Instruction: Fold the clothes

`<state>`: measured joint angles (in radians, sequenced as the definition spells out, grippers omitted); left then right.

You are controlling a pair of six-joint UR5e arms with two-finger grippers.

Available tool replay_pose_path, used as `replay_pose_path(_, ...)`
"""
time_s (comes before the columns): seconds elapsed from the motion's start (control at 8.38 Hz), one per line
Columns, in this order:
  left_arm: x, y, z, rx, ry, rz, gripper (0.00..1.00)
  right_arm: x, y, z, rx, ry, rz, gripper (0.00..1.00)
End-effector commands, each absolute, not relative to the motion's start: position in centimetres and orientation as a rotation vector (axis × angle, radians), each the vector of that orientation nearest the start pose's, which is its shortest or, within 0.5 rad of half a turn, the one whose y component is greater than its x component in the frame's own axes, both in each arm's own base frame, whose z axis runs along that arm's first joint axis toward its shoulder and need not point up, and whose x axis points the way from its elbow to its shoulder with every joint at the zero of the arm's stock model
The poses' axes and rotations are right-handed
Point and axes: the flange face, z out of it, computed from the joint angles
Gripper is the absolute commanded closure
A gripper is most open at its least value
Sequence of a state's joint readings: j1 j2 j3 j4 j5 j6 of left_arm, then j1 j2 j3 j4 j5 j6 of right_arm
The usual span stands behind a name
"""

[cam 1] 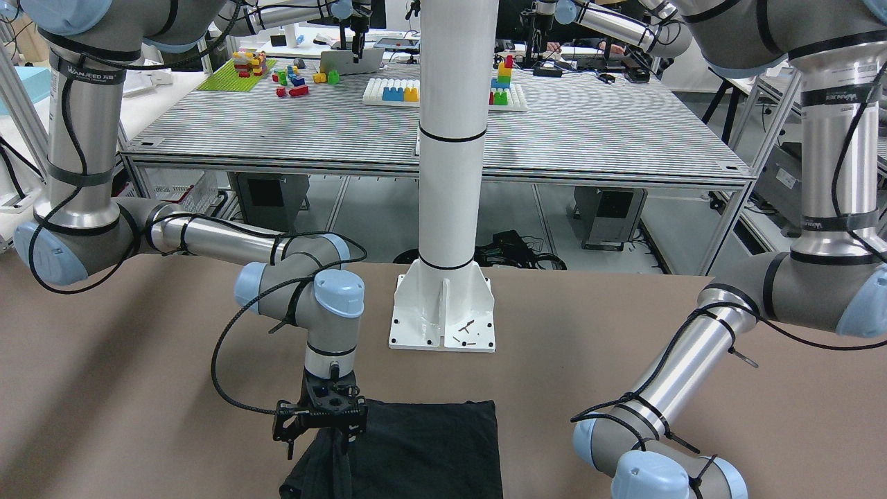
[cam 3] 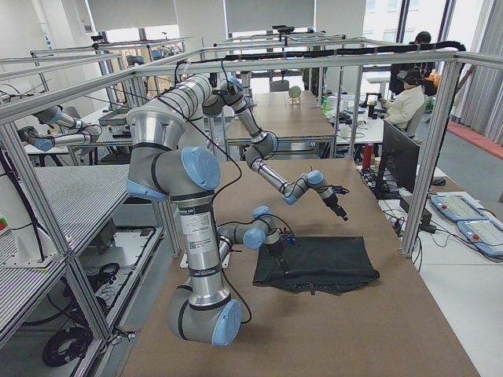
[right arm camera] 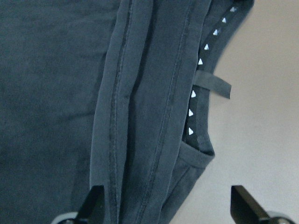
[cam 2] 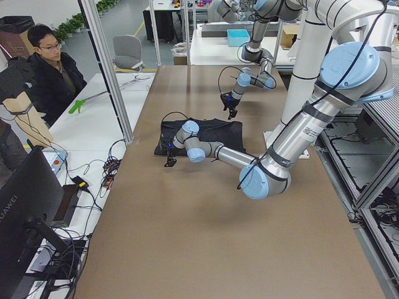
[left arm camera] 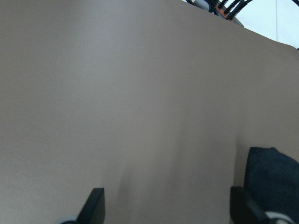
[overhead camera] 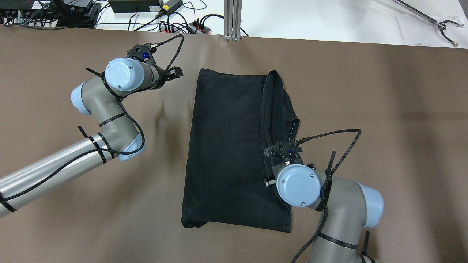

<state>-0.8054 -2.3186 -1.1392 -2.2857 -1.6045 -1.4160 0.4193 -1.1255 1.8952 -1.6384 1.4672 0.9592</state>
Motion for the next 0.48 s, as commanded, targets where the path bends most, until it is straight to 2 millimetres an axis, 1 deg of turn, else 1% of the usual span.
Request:
replay_pose_path(0.0, 45.83, -66.63, 31.81, 0.457, 0.943, -0.575, 0.06, -53.9, -40.83, 28.33, 0.415, -0.513, -0.146, 0.05)
replay_pose_path(0.36, 45.71, -66.33, 32.57, 0.453, 0.937, -0.574, 0.06, -54.09, -40.9, 28.65, 0.411, -0.508, -0.149, 0.05)
